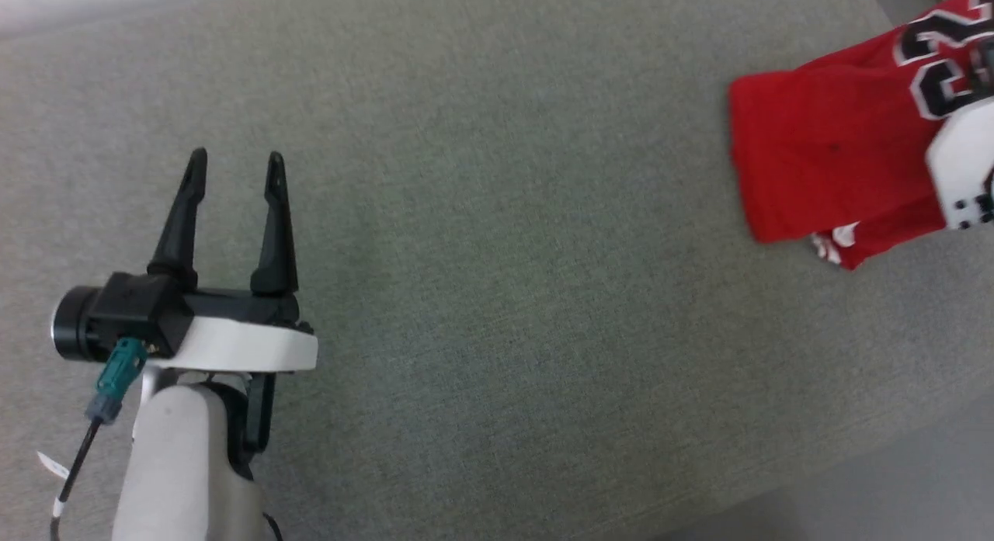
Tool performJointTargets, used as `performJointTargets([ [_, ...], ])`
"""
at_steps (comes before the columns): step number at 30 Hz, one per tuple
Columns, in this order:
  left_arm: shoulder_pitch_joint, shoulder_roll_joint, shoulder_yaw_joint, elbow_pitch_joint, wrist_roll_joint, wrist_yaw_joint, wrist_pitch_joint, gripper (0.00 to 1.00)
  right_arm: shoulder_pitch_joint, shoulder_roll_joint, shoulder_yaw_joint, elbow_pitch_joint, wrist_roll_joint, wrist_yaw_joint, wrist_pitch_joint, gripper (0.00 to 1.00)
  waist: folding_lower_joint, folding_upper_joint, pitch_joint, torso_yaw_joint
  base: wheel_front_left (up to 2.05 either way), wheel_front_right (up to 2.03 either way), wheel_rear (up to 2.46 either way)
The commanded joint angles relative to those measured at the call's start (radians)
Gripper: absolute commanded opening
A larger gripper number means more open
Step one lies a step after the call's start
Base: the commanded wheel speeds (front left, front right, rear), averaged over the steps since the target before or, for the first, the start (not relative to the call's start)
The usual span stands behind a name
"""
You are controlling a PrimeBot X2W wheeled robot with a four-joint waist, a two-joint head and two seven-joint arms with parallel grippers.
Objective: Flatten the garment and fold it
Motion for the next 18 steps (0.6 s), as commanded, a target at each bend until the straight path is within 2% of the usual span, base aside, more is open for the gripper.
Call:
performJointTargets([
  [1, -0.025, 0.016, -0.002, -0.003, 0.016, -0.005, -0.005, 1.00, -0.029, 0.001, -0.047, 0.035, -0.027, -0.002, -0.028, 0.00, -0.0002, 0.0000, 0.099, -0.018, 0.00, 0.00, 0.00],
  [2, -0.025, 0.016, -0.002, -0.003, 0.016, -0.005, -0.005, 1.00, -0.029, 0.001, -0.047, 0.035, -0.027, -0.002, -0.028, 0.00, -0.0002, 0.0000, 0.099, -0.018, 0.00, 0.00, 0.00],
  [12, -0.056, 0.032, -0.012, -0.002, 0.017, -0.002, -0.005, 1.00, -0.094, 0.022, -0.283, 0.156, -0.154, -0.002, -0.130, 0.00, -0.0002, 0.0000, 0.153, 0.059, 0.00, 0.00, 0.00],
  [13, -0.056, 0.032, -0.011, 0.002, 0.014, -0.002, -0.005, 1.00, -0.095, 0.026, -0.303, 0.167, -0.163, -0.002, -0.135, 0.04, -0.0002, 0.0000, 0.151, 0.065, 0.00, 0.00, 0.00],
  [14, -0.057, 0.031, -0.011, 0.005, 0.010, -0.003, -0.005, 1.00, -0.094, 0.028, -0.320, 0.177, -0.172, -0.002, -0.140, 0.48, -0.0002, 0.0000, 0.145, 0.072, 0.00, 0.00, 0.00],
  [15, -0.056, 0.028, -0.012, 0.009, 0.007, -0.003, -0.005, 1.00, -0.093, 0.031, -0.344, 0.186, -0.176, -0.002, -0.146, 1.00, -0.0002, 0.0000, 0.137, 0.079, 0.00, 0.00, 0.00],
  [18, -0.048, 0.017, -0.016, 0.020, -0.002, -0.001, -0.005, 1.00, -0.084, 0.041, -0.413, 0.196, -0.176, -0.002, -0.186, 1.00, -0.0002, 0.0000, 0.100, 0.101, 0.00, 0.00, 0.00],
])
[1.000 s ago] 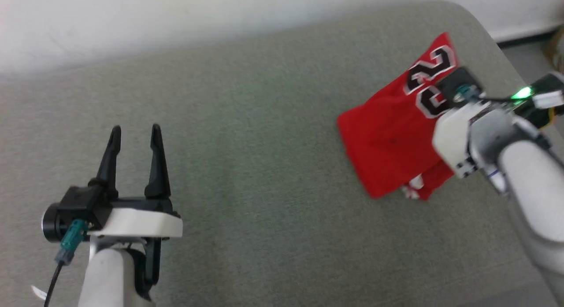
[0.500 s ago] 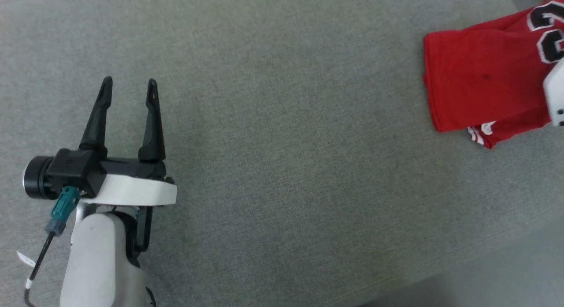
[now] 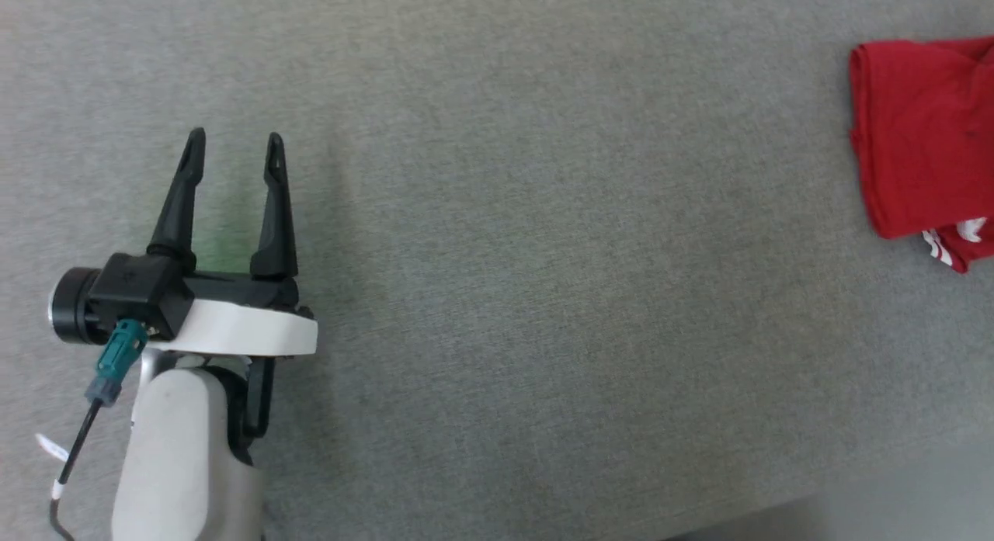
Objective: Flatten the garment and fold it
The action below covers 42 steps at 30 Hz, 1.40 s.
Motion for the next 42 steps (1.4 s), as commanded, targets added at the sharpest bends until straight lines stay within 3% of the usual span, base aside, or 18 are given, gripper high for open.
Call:
performJointTargets([
  [1, 0.001, -0.006, 0.000, 0.005, -0.012, -0.001, -0.005, 1.00, 0.003, 0.004, -0.018, 0.004, 0.004, -0.002, -0.020, 1.00, -0.0002, 0.0000, -0.047, 0.029, 0.00, 0.00, 0.00],
  [10, 0.079, -0.043, -0.001, 0.053, -0.053, 0.009, -0.005, 1.00, 0.118, 0.030, -0.011, -0.022, 0.096, -0.002, -0.133, 1.00, -0.0002, 0.0000, -0.251, 0.106, 0.00, 0.00, 0.00],
  [17, 0.153, -0.055, -0.019, 0.090, -0.089, 0.009, -0.005, 1.00, 0.282, 0.091, 0.067, -0.164, 0.254, -0.002, -0.204, 1.00, -0.0002, 0.0000, -0.368, 0.175, 0.00, 0.00, 0.00],
  [30, 0.229, -0.059, -0.063, 0.159, -0.139, 0.001, -0.005, 1.00, 0.658, 0.255, 0.194, -0.605, 0.415, -0.002, -0.249, 1.00, -0.0002, 0.0000, -0.485, 0.266, 0.00, 0.00, 0.00],
  [42, 0.267, -0.059, -0.103, 0.181, -0.141, 0.021, -0.005, 1.00, 0.846, 0.301, 0.243, -0.707, 0.417, -0.002, -0.256, 1.00, -0.0002, 0.0000, -0.518, 0.282, 0.00, 0.00, 0.00],
])
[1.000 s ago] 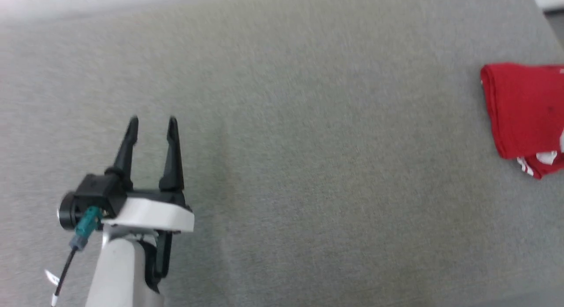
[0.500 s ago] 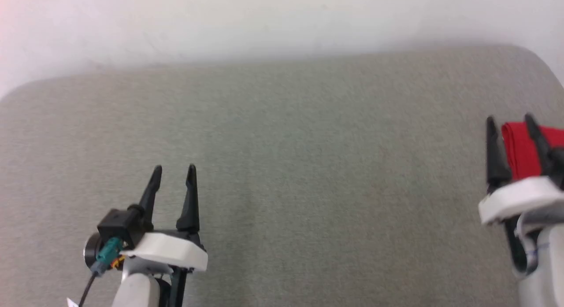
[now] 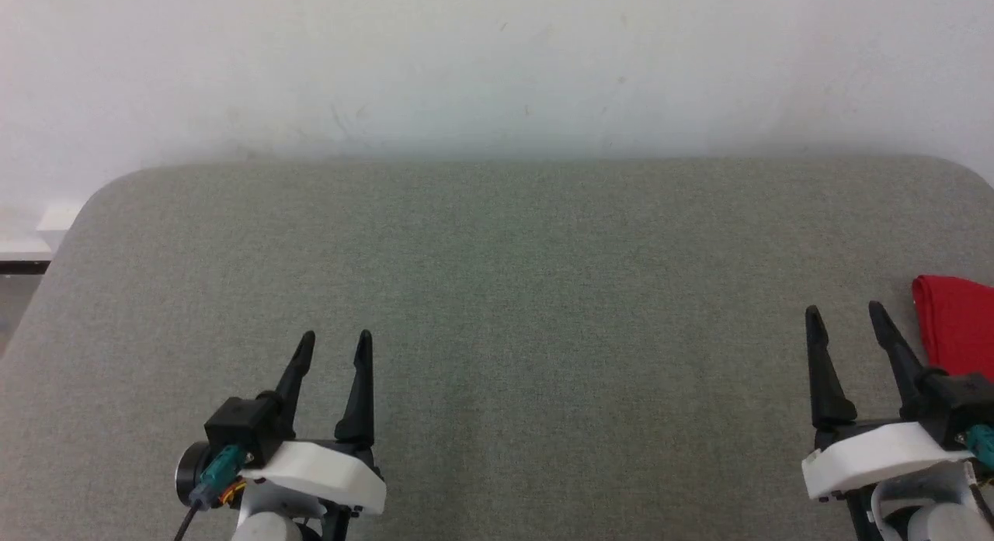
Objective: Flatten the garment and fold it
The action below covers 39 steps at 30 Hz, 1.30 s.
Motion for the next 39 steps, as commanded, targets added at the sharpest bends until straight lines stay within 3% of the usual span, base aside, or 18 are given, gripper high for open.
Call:
performJointTargets([
  [1, 0.017, -0.002, -0.002, 0.003, -0.007, 0.009, -0.005, 1.00, 0.023, 0.004, 0.004, -0.002, 0.003, -0.002, -0.006, 1.00, 0.0001, 0.0000, -0.004, 0.004, 0.00, 0.00, 0.00],
  [18, 0.030, -0.002, -0.006, 0.035, -0.020, 0.024, -0.005, 1.00, 0.053, 0.004, 0.035, 0.005, 0.045, -0.002, -0.003, 1.00, 0.0001, 0.0000, -0.004, 0.009, 0.00, 0.00, 0.00],
  [19, 0.021, 0.000, -0.006, 0.032, -0.015, 0.019, 0.001, 0.00, 0.046, 0.001, 0.032, 0.004, 0.041, 0.000, 0.002, 0.00, 0.0001, 0.0000, -0.004, 0.009, 0.00, 0.00, 0.00],
  [39, 0.023, 0.000, -0.004, 0.022, -0.006, 0.021, 0.012, 0.00, 0.044, 0.000, 0.033, 0.002, 0.037, 0.000, 0.010, 0.00, 0.0003, 0.0000, -0.003, 0.006, 0.00, 0.00, 0.00],
])
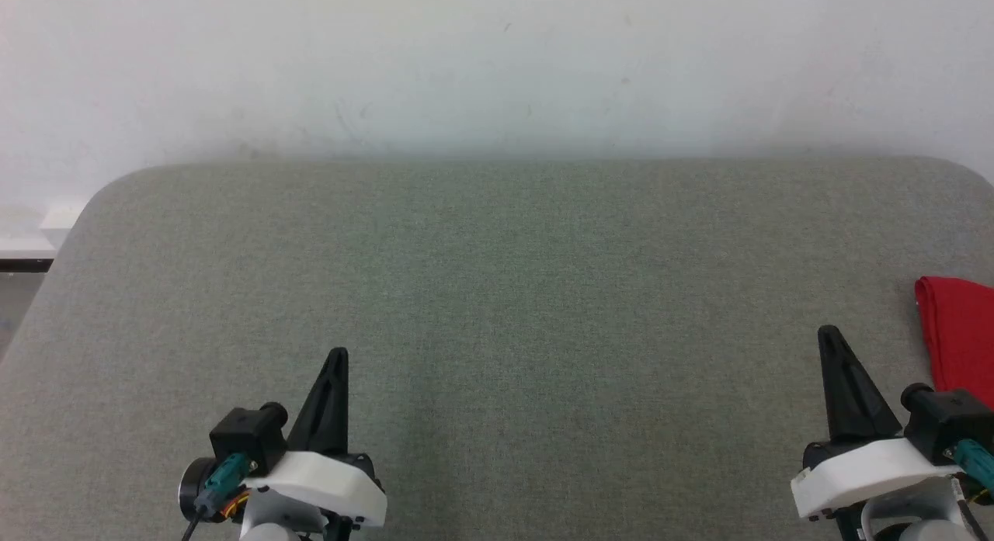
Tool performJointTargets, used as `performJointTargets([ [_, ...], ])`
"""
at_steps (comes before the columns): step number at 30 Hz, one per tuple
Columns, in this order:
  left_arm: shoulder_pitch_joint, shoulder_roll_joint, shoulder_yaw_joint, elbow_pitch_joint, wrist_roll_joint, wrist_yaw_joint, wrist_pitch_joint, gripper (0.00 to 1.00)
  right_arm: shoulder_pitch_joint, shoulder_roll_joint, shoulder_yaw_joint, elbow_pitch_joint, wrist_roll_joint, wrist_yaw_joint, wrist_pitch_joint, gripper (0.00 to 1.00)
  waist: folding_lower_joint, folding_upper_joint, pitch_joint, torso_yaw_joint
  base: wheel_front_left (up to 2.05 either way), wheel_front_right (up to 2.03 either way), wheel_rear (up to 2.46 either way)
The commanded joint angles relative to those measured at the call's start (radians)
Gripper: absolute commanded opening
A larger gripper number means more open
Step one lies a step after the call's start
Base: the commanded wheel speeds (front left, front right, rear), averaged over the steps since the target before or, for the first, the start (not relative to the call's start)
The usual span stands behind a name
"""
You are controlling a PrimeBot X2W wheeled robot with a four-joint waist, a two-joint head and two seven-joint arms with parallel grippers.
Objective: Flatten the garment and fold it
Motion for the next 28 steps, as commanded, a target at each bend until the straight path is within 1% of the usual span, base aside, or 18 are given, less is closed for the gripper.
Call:
performJointTargets([
  [1, 0.003, 0.000, 0.003, -0.009, 0.009, 0.003, 0.004, 0.00, -0.001, 0.000, 0.004, -0.003, -0.005, 0.000, 0.004, 0.00, 0.0000, -0.0001, 0.000, -0.001, 0.00, 0.00, 0.00],
  [28, 0.016, 0.000, 0.017, -0.065, 0.059, 0.017, 0.059, 0.00, -0.007, 0.001, 0.023, -0.018, -0.027, -0.001, 0.044, 0.00, -0.0001, -0.0001, 0.007, -0.013, 0.00, 0.00, 0.00],
])
